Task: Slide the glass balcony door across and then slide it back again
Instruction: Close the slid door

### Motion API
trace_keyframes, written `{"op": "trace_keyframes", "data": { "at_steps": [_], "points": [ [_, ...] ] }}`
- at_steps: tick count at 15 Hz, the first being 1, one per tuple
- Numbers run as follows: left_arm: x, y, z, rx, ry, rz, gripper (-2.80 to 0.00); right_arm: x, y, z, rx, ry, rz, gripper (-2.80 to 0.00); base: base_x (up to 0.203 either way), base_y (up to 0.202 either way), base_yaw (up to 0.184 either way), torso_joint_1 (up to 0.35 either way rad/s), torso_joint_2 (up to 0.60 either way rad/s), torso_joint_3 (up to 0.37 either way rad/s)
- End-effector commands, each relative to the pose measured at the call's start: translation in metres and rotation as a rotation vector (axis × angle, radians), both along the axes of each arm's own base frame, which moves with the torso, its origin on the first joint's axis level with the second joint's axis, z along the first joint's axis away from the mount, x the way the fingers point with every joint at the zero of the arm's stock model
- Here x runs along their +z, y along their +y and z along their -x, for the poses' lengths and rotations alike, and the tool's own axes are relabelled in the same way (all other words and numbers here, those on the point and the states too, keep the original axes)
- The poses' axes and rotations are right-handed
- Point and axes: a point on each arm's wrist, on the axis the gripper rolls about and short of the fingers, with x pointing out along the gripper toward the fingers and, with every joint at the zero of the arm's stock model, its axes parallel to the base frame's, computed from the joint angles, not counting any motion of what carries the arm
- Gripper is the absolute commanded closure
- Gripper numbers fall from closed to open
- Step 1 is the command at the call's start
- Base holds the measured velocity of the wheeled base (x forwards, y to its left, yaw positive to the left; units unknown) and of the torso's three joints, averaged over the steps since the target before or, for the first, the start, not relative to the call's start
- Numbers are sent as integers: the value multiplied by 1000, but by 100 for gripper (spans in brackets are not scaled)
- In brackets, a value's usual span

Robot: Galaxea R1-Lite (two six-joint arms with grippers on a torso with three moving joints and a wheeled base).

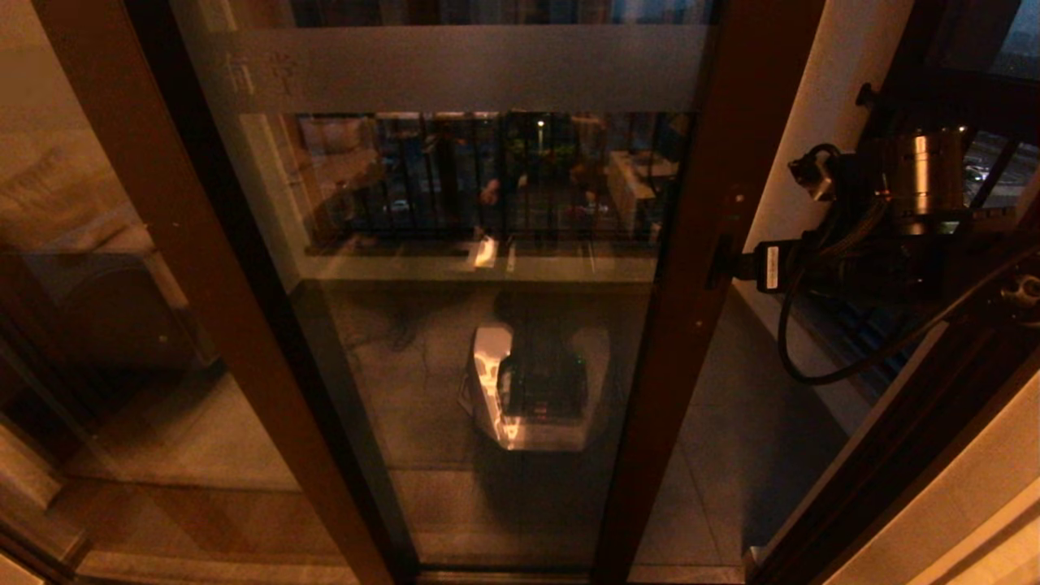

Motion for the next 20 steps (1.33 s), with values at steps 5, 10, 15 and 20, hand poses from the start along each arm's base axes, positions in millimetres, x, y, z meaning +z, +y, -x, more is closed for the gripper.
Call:
{"op": "trace_keyframes", "data": {
  "at_steps": [5, 10, 15, 20],
  "points": [
    [0, 0, 0, 0, 1, 0, 0, 0, -8, 2, -13, 3, 4, -280, 0, 0, 0, 0, 0, 0],
    [0, 0, 0, 0, 1, 0, 0, -1, -16, 4, -13, 1, 11, -280, 0, 0, 0, 0, 0, 0],
    [0, 0, 0, 0, 1, 0, 0, -5, -23, 6, -29, 15, 11, -280, 0, 0, 0, 0, 0, 0],
    [0, 0, 0, 0, 1, 0, 0, -5, -39, 4, -47, 3, 29, -280, 0, 0, 0, 0, 0, 0]
  ]
}}
